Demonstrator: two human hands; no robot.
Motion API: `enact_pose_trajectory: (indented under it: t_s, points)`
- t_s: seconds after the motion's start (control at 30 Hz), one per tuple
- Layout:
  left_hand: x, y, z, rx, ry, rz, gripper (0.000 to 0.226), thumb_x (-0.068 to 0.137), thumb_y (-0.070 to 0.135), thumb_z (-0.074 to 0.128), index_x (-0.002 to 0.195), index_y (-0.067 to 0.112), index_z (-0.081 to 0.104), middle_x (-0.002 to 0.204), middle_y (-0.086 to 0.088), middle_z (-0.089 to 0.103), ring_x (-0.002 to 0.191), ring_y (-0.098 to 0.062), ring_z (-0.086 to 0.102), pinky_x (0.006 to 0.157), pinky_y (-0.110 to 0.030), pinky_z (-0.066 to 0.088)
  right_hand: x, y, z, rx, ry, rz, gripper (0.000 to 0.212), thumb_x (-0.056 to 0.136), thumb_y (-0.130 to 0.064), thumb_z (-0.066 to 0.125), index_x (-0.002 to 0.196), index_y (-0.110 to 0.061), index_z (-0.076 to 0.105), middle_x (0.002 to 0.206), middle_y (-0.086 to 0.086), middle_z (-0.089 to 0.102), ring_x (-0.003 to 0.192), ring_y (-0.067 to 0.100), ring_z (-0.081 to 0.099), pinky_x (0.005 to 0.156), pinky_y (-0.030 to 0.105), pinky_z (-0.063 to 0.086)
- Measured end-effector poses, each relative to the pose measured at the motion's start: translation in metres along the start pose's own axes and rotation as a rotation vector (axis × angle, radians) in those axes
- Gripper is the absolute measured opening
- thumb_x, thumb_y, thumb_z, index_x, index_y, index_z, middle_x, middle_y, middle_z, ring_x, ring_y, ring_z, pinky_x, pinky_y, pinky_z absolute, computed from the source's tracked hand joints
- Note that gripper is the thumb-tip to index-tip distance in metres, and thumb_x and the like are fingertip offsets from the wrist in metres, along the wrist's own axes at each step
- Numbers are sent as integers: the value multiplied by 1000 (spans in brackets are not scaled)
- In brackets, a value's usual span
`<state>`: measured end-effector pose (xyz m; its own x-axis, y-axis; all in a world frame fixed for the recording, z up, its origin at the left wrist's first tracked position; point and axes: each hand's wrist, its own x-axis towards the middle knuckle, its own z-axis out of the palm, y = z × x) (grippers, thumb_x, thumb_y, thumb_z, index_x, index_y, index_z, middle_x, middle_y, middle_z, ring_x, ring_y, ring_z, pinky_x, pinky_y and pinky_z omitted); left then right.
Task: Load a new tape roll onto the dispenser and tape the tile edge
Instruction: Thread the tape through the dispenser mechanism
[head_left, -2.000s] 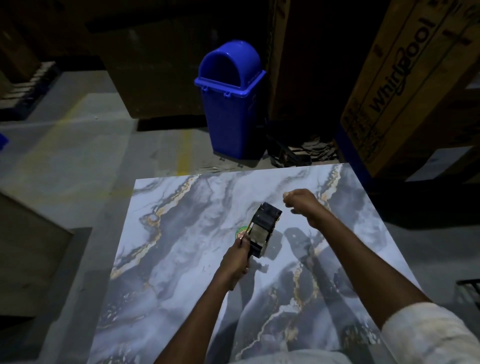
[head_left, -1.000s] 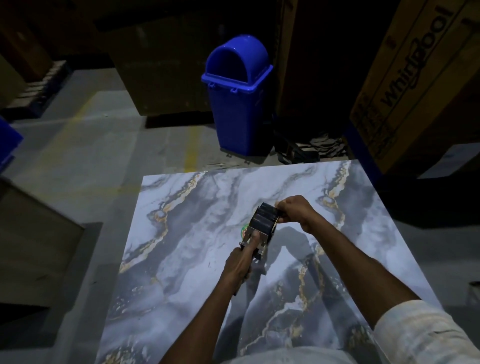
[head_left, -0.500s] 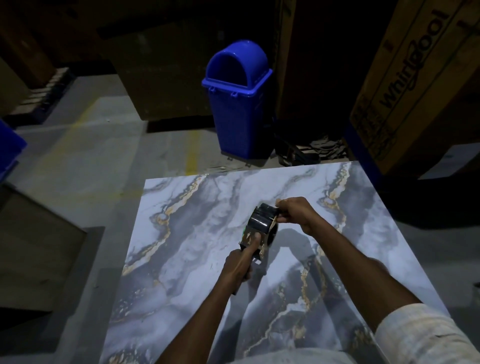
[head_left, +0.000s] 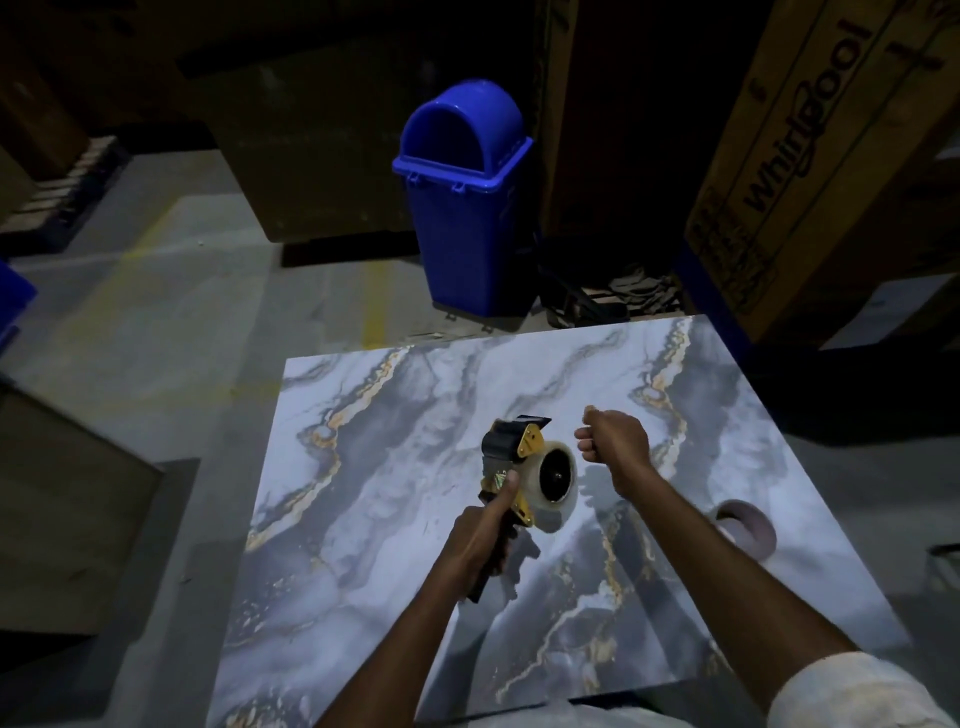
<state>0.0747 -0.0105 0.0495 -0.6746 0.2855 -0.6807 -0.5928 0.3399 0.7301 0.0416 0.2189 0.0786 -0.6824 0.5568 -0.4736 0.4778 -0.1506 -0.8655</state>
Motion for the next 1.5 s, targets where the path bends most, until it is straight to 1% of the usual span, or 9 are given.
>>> enact_pose_trajectory:
  t_s: [0.13,0.27,0.37,0.5,0.67,0.8,1.07,1.23,1.5]
  points:
    - [1,11,3,-116,-150,-14,100,66,100,48,89,5,71,73,-20,62,59,-32,59,55,-34,50,-55,51,-9,-325,218,-114,72,91,-68,42,68,-2,60,64,10,66,60,27,61,61,37,49]
    - [-7,26,21,-286,-210,12,94,76,94,32,86,9,71,76,-19,64,54,-31,63,52,-33,54,-96,95,0,-42,-212,169,75,78,-86,46,77,-12,60,67,8,57,61,22,53,55,29,41]
    - [-18,32,45,-375,-148,28,89,77,88,27,83,9,67,74,-13,69,67,-28,66,60,-31,56,-111,93,4,279,-560,255,53,87,-68,53,73,-17,50,58,3,40,51,15,39,53,25,32]
    - [-23,28,70,-259,-27,45,102,52,109,26,67,18,70,61,-13,61,52,-28,59,54,-30,47,-112,87,-4,382,-545,187,42,85,-58,62,75,-18,54,50,-1,23,43,11,18,43,24,21]
    - [-50,22,101,-93,119,115,114,59,107,5,86,28,81,85,-14,77,76,-34,72,73,-47,61,-121,93,-33,371,-568,152,55,79,-54,75,107,-8,67,61,3,50,46,11,39,47,25,24]
    - [-79,14,131,207,302,180,113,72,95,-9,85,21,75,92,-9,75,88,-28,70,88,-44,56,-135,96,-65,439,-624,148,32,101,-19,50,130,-11,60,118,10,72,106,22,70,85,34,56]
    - [-126,-42,185,733,416,302,86,102,62,10,92,8,76,101,-16,75,99,-36,69,85,-38,51,-140,123,-132,510,-630,222,32,89,-15,58,115,0,68,106,15,73,92,26,72,73,38,59]
    - [-138,-28,178,484,570,306,97,98,73,8,70,10,75,77,-7,75,78,-27,68,77,-35,49,-146,135,-178,458,-740,191,43,87,-11,61,124,9,58,114,21,64,103,33,66,79,41,58]
    - [-137,37,147,97,369,308,24,90,27,61,78,8,70,74,-7,66,70,-23,58,61,-30,45,-180,155,-231,141,-649,-43,17,93,-4,61,106,5,57,88,20,67,66,25,60,61,36,54]
